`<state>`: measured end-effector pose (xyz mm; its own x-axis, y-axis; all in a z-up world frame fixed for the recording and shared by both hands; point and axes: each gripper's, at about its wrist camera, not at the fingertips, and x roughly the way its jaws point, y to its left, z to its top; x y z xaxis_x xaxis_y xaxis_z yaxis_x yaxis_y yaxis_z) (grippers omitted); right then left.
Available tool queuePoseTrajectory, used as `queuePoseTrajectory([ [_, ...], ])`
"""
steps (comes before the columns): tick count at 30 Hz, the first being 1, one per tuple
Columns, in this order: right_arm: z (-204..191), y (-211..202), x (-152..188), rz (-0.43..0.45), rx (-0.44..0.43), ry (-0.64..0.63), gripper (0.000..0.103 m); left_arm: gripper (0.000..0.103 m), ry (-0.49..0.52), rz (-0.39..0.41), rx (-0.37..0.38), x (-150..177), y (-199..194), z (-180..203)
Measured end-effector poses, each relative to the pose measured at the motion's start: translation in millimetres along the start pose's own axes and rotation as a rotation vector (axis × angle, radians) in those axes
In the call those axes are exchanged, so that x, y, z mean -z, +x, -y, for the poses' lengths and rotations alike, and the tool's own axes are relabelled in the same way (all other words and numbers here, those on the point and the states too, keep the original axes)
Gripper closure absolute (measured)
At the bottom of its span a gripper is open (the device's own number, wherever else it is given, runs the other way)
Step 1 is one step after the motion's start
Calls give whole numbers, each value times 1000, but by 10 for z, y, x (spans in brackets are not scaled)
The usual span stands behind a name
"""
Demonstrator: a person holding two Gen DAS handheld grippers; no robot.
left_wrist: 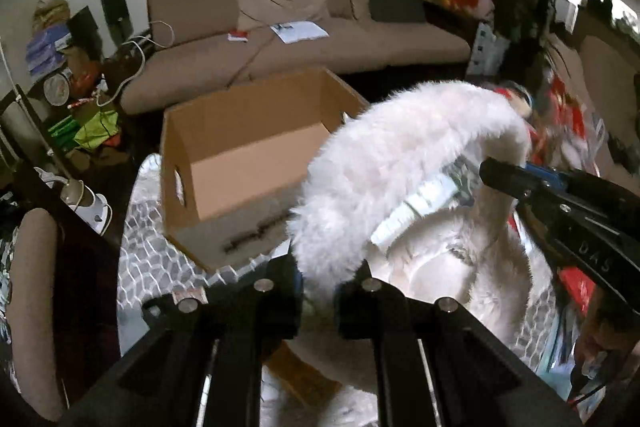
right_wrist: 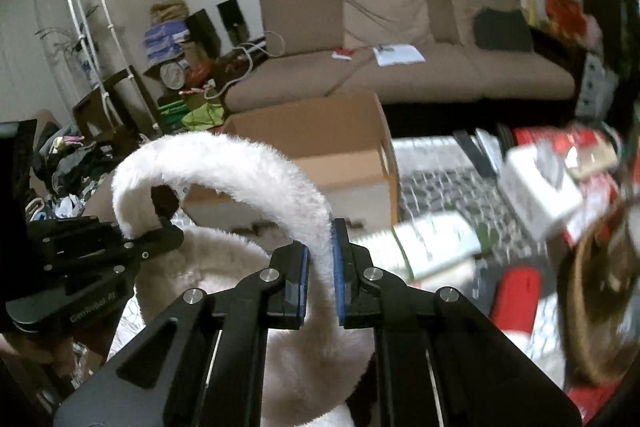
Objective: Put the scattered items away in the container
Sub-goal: 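Carry the earmuff over the cardboard box and lower it inside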
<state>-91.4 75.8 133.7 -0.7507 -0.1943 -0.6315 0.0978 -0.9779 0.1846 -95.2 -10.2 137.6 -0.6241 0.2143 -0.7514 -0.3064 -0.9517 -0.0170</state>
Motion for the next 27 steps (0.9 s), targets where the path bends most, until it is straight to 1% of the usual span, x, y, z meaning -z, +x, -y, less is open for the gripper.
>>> queuePoseTrajectory([
  [2, -59, 61, -285, 16, -3, -25, 93, 91, -10, 24, -3, -235, 27, -130],
  [4, -112, 181, -599, 32, -8, -49, 93, 91, -14, 36, -12, -526, 141, -288],
  [6, -187, 369, -929, 56, 11, -95, 93, 91, -14, 44, -30, -800, 323, -444],
  [8, -240, 651, -1213, 59, 23, -128, 92, 91, -6, 45, -49, -1030, 536, -599],
  [11, -231, 1133, -1498, 25, 12, -133, 92, 91, -9, 20, -51, -1261, 915, -851],
  [15, -206, 1693, -1677, -51, 19, -113, 93, 91, -33, -53, -54, -1412, 1415, -1052],
  [16, -185, 1835, -1689, -74, 26, -107, 93, 91, -44, -78, -46, -1419, 1534, -1077],
  [18, -84, 2111, -1668, -140, 23, -68, 92, 91, -62, -162, -25, -1391, 1815, -1113],
  [20, 82, 2394, -1613, -237, 11, -4, 92, 90, -66, -235, -18, -1356, 2030, -1140],
  [22, 209, 2704, -1525, -352, 5, 36, 92, 90, -78, -337, -11, -1302, 2298, -1175],
  [25, 291, 3107, -1406, -492, 39, 22, 92, 90, -70, -464, -17, -1202, 2677, -1188],
  [27, 316, 3330, -1322, -567, 67, -2, 92, 89, -60, -529, -25, -1128, 2901, -1196],
])
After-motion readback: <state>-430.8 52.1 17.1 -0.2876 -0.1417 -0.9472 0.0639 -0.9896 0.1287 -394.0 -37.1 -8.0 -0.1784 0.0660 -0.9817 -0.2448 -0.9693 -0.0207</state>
